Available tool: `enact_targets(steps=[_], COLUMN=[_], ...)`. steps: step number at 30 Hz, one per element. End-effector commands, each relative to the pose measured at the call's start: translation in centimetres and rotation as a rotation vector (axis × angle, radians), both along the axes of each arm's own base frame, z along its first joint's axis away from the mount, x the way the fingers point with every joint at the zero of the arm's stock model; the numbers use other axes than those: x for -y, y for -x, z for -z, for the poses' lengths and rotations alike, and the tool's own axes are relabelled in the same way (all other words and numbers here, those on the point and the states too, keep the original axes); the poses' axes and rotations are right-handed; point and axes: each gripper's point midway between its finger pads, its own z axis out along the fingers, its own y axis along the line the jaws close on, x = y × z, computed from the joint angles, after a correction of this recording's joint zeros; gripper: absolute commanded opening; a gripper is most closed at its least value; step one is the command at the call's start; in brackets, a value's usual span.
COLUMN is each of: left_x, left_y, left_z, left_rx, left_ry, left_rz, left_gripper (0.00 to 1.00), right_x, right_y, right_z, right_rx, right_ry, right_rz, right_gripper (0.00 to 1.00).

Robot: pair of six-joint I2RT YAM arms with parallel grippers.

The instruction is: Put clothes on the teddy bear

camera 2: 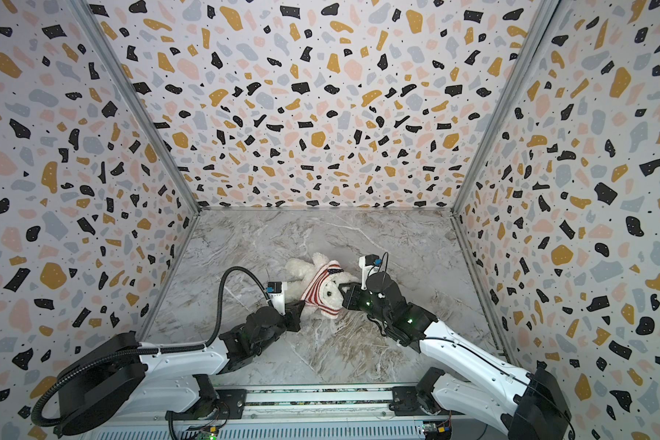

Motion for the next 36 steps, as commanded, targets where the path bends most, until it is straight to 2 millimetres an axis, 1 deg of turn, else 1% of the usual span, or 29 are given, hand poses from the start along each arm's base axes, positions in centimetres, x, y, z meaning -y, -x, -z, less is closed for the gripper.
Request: enact_targets(steps=[1,4,9,11,14,17,20,23,26,30,32,34,36], left_x=[-4.6,-5.3,-5.6,-5.7,-5.6,-6.0,-6.6,-6.7,-6.4,-6.0,-5.1,-3.9,-3.2], left_y=[-0.2,-0.3,-0.4,-0.5,-0.6,-0.7,-0.7,-0.7,-0.8,-0.9,-0.8,-0.5,-0.4], left_z=[3.9,4.2,4.4,4.4,4.2,4.4,4.8,4.9,4.5,3.7,2.6,1.1,0.1], left_rx=[-0.062,-0.062,-0.061,-0.059,-0.052,-0.051,-0.048,-0.04,-0.023,0.018,0.064,0.111,0.128], left_ry=[-0.165,-0.183,-0.208,-0.22,-0.224,-0.257,-0.294,-0.301,-0.294,-0.356,-0.375,-0.363,-0.34], left_rz=[-0.144,-0.163,-0.166,-0.166,-0.167,-0.179,-0.19,-0.188,-0.181,-0.168,-0.136,-0.097,-0.079], left_gripper=[0.0,0.0,0.0,0.0,0.0,0.0,0.0,0.0,0.0,0.0,0.0,0.0,0.0], right_x=[0.6,0.7,0.7,0.6,0.5,0.4,0.3,0.3,0.5,1.0,1.1,1.4,1.5], right_y=[-0.6,-0.4,-0.1,-0.1,0.0,0.1,0.4,0.6,0.7,0.8,0.8,0.6,0.5], right_z=[-4.6,-5.4,-7.9,-8.2,-8.1,-8.4,-9.4,-10.1,-10.5,-10.8,-10.7,-9.7,-9.1], right_rx=[0.103,0.101,0.123,0.124,0.114,0.1,0.093,0.087,0.083,0.05,0.046,0.023,0.027], right_ry=[-0.085,-0.122,-0.189,-0.193,-0.201,-0.238,-0.302,-0.34,-0.36,-0.388,-0.387,-0.354,-0.354], right_rz=[0.03,0.028,0.016,0.009,0.008,0.002,-0.015,-0.018,-0.012,0.014,0.021,0.051,0.057], right_gripper=[0.0,0.0,0.0,0.0,0.0,0.0,0.0,0.0,0.0,0.0,0.0,0.0,0.0])
